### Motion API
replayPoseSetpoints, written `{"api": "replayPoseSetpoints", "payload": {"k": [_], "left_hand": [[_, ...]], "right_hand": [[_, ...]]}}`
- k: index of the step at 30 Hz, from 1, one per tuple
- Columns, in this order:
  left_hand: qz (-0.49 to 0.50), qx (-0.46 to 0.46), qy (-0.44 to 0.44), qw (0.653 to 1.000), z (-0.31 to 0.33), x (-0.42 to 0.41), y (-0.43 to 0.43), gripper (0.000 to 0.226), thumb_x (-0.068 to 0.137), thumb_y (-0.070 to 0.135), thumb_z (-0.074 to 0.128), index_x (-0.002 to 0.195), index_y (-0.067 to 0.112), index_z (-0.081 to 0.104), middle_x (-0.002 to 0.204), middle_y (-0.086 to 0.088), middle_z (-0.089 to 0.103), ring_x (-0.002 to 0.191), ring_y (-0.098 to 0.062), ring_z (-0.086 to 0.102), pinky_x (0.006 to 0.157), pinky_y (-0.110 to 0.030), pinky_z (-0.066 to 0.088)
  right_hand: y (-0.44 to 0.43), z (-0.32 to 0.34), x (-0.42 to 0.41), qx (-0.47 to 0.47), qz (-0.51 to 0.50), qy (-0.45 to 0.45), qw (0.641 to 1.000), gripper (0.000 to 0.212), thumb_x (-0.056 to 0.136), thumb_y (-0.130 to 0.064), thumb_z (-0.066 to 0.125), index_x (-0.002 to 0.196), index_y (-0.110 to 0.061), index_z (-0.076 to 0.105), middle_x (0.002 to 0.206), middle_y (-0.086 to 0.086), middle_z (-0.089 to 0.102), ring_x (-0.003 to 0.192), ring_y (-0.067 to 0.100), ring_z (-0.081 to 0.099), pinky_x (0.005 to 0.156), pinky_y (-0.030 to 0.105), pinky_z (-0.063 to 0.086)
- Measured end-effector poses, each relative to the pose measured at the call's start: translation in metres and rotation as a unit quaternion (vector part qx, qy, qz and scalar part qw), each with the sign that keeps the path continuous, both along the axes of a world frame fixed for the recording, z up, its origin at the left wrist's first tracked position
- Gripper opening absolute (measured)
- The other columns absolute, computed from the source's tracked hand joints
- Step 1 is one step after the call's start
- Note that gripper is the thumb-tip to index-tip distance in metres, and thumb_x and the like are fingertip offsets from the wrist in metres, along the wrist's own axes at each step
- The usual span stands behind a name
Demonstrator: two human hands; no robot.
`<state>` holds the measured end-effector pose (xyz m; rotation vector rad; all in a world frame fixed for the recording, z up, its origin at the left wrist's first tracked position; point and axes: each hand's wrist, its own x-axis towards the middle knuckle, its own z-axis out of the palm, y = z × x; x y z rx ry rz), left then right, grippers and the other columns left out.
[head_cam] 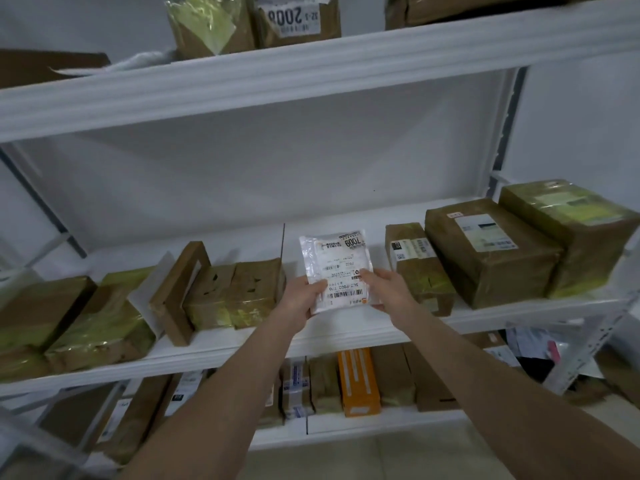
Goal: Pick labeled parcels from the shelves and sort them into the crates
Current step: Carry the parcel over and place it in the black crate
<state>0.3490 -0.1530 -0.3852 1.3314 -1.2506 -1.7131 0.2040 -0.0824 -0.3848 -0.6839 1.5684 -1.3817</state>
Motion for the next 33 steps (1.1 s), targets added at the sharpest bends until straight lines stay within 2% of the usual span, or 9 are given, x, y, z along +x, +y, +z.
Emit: {"api": "replayPoseSetpoints", "payload": {"k": [4, 8, 11, 15, 19, 22, 25, 29, 33], "left_hand": [[-0.003, -0.018, -0.038, 0.999, -0.005, 0.005, 0.0, 0.023, 0.093, 0.006, 0.059, 0.115, 0.001, 0.059, 0.101, -0.011, 0.069, 0.092, -0.028, 0.067, 0.089, -0.045, 0.053], [0.025, -0.057, -0.08, 0.995, -0.011, 0.009, -0.006, 0.022, 0.089, 0.005, 0.065, 0.11, -0.001, 0.061, 0.096, -0.012, 0.068, 0.081, -0.024, 0.066, 0.078, -0.038, 0.055], [0.056, -0.076, -0.128, 0.987, -0.017, 0.005, -0.012, 0.016, 0.087, 0.004, 0.066, 0.103, 0.003, 0.063, 0.103, -0.015, 0.068, 0.09, -0.029, 0.067, 0.08, -0.04, 0.057], [0.048, -0.079, -0.18, 0.979, -0.032, -0.007, -0.018, 0.017, 0.087, 0.005, 0.065, 0.104, 0.004, 0.066, 0.1, -0.017, 0.068, 0.087, -0.03, 0.064, 0.078, -0.04, 0.055], [-0.026, -0.068, -0.193, 0.978, -0.036, -0.026, -0.018, 0.05, 0.092, 0.005, 0.055, 0.14, 0.004, 0.044, 0.132, -0.016, 0.055, 0.109, -0.028, 0.057, 0.089, -0.033, 0.048], [-0.078, -0.166, -0.292, 0.939, -0.035, -0.024, -0.023, 0.053, 0.095, 0.008, 0.049, 0.146, 0.005, 0.034, 0.15, -0.012, 0.038, 0.135, -0.026, 0.039, 0.112, -0.034, 0.032], [-0.098, -0.24, -0.318, 0.912, -0.034, -0.007, -0.028, 0.05, 0.096, 0.002, 0.044, 0.145, 0.009, 0.037, 0.151, -0.007, 0.037, 0.137, -0.022, 0.038, 0.109, -0.024, 0.028], [-0.104, -0.318, -0.342, 0.878, -0.03, 0.019, -0.032, 0.051, 0.094, 0.001, 0.044, 0.144, 0.011, 0.039, 0.151, -0.007, 0.037, 0.131, -0.022, 0.045, 0.101, -0.02, 0.034], [-0.016, -0.397, -0.403, 0.825, -0.023, 0.055, -0.042, 0.051, 0.091, 0.003, 0.045, 0.142, 0.011, 0.042, 0.146, -0.011, 0.038, 0.127, -0.027, 0.047, 0.098, -0.034, 0.043]], "right_hand": [[-0.002, -0.005, -0.001, 0.003, -0.015, 0.002, 1.0, 0.024, 0.09, -0.007, 0.063, 0.113, 0.0, 0.063, 0.111, 0.016, 0.069, 0.097, 0.03, 0.067, 0.086, 0.041, 0.056], [-0.008, -0.012, 0.004, 0.001, -0.033, 0.058, 0.998, 0.029, 0.09, -0.007, 0.063, 0.118, -0.002, 0.06, 0.114, 0.014, 0.067, 0.089, 0.022, 0.065, 0.069, 0.03, 0.056], [-0.008, -0.014, 0.011, 0.032, -0.016, 0.274, 0.961, 0.051, 0.089, -0.015, 0.064, 0.136, -0.013, 0.044, 0.127, 0.009, 0.057, 0.098, 0.02, 0.059, 0.076, 0.03, 0.054], [-0.008, -0.023, 0.021, 0.055, 0.084, 0.528, 0.843, 0.059, 0.091, -0.019, 0.057, 0.145, -0.022, 0.033, 0.148, 0.004, 0.034, 0.133, 0.024, 0.033, 0.108, 0.035, 0.033], [-0.018, -0.054, 0.029, 0.074, 0.173, 0.545, 0.817, 0.046, 0.095, -0.013, 0.047, 0.14, -0.023, 0.04, 0.149, 0.002, 0.032, 0.135, 0.024, 0.033, 0.109, 0.038, 0.035], [-0.026, -0.071, 0.026, 0.118, 0.206, 0.577, 0.782, 0.042, 0.098, -0.025, 0.044, 0.14, -0.024, 0.04, 0.148, 0.002, 0.034, 0.137, 0.024, 0.03, 0.11, 0.039, 0.033], [-0.035, -0.081, 0.015, 0.173, 0.223, 0.588, 0.758, 0.047, 0.099, -0.035, 0.041, 0.144, -0.022, 0.036, 0.153, 0.003, 0.025, 0.143, 0.026, 0.018, 0.116, 0.042, 0.023], [-0.052, -0.076, 0.001, 0.228, 0.204, 0.582, 0.753, 0.049, 0.095, -0.035, 0.047, 0.14, -0.015, 0.041, 0.147, 0.01, 0.034, 0.137, 0.029, 0.029, 0.111, 0.044, 0.031], [-0.074, -0.048, 0.041, 0.114, 0.173, 0.558, 0.803, 0.053, 0.096, -0.038, 0.05, 0.143, -0.019, 0.038, 0.147, 0.009, 0.039, 0.133, 0.027, 0.038, 0.107, 0.04, 0.036]]}}
